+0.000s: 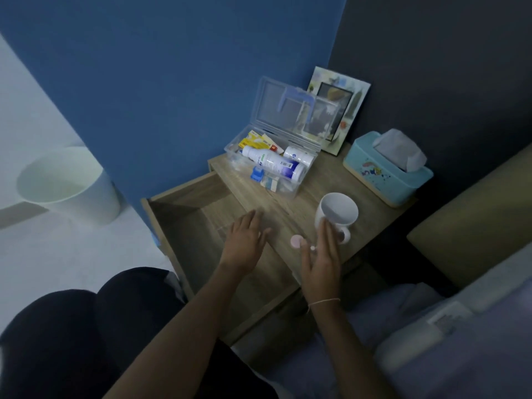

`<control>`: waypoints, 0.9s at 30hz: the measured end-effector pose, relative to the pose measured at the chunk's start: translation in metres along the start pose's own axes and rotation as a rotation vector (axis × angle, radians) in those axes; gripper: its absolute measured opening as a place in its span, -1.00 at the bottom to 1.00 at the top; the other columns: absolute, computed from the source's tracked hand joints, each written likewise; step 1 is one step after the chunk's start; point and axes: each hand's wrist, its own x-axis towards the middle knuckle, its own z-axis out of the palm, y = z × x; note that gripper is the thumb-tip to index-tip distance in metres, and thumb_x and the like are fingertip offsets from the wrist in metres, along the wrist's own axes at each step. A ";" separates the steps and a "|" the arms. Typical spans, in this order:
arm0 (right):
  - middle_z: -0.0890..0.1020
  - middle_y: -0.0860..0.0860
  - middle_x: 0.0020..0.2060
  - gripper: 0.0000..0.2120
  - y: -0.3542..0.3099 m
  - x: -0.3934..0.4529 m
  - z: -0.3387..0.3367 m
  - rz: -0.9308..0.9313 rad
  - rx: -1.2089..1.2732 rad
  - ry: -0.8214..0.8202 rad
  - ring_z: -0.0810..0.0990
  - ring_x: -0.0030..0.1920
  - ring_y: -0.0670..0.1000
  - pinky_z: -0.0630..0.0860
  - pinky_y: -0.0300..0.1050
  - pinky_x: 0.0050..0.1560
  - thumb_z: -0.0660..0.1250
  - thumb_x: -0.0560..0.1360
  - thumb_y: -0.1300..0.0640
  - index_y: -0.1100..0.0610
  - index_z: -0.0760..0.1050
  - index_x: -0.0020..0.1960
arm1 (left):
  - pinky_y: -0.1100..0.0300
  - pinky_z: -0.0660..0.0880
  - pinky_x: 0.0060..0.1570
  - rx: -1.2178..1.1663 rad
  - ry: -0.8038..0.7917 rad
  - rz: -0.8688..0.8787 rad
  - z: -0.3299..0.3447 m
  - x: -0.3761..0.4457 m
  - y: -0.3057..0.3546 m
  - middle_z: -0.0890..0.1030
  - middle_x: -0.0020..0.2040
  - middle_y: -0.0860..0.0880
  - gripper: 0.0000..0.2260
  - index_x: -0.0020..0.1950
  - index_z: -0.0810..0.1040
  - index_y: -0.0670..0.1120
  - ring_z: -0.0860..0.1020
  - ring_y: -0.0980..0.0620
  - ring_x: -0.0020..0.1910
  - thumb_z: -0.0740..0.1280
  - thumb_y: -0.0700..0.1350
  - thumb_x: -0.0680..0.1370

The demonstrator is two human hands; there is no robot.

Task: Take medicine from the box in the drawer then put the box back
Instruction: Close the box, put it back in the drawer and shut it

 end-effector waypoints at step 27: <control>-0.08 0.11 0.57 -0.34 -0.045 0.254 0.037 -0.240 -0.442 -0.180 -0.16 0.54 0.20 -0.02 0.15 0.49 0.22 0.55 -0.07 0.00 -0.02 0.54 | -0.04 -0.04 0.52 0.034 0.223 0.052 -0.081 0.168 -0.032 0.02 0.57 -0.23 -0.44 0.54 0.06 -0.19 -0.04 -0.21 0.56 0.09 0.07 0.63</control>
